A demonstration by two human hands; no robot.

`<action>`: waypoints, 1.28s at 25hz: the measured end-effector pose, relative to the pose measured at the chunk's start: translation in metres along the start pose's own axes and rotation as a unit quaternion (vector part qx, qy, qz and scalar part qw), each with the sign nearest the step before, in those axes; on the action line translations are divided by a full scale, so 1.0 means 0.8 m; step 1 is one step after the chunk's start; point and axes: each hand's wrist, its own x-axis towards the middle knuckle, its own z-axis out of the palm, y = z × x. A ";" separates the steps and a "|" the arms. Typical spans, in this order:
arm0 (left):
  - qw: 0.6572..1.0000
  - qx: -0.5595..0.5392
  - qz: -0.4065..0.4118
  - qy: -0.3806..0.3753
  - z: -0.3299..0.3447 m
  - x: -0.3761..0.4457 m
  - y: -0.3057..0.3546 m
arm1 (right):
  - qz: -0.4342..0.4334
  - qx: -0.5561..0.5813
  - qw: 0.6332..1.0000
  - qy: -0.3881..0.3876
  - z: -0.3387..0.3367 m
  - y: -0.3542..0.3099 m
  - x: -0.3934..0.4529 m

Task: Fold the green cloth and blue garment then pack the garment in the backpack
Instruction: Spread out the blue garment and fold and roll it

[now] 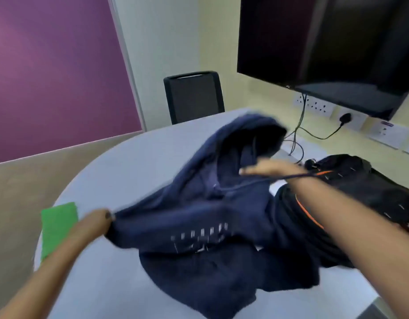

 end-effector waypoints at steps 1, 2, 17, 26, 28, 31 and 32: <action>0.996 0.017 0.007 -0.083 0.040 -0.015 -0.019 | 0.024 0.013 0.997 -0.073 0.041 0.038 0.007; 0.985 0.037 -0.011 -0.169 0.104 -0.045 -0.031 | 0.101 0.021 0.979 -0.178 0.093 0.084 0.006; 0.953 -0.062 0.049 -0.293 0.192 -0.063 0.064 | 0.162 0.321 0.916 -0.180 0.196 0.158 -0.084; 0.921 -0.337 0.070 -0.183 -0.021 0.053 0.096 | 0.074 0.317 0.938 0.115 0.039 0.036 -0.012; 0.916 -0.372 0.136 -0.062 -0.098 0.069 0.099 | -0.036 0.332 0.920 0.202 -0.027 -0.013 -0.017; 0.874 -0.414 0.246 0.058 -0.137 0.068 0.050 | -0.221 0.345 0.898 0.160 -0.065 -0.017 -0.057; 0.905 -0.341 0.250 0.057 -0.127 0.067 0.036 | -0.222 0.266 0.931 0.118 -0.053 -0.006 -0.059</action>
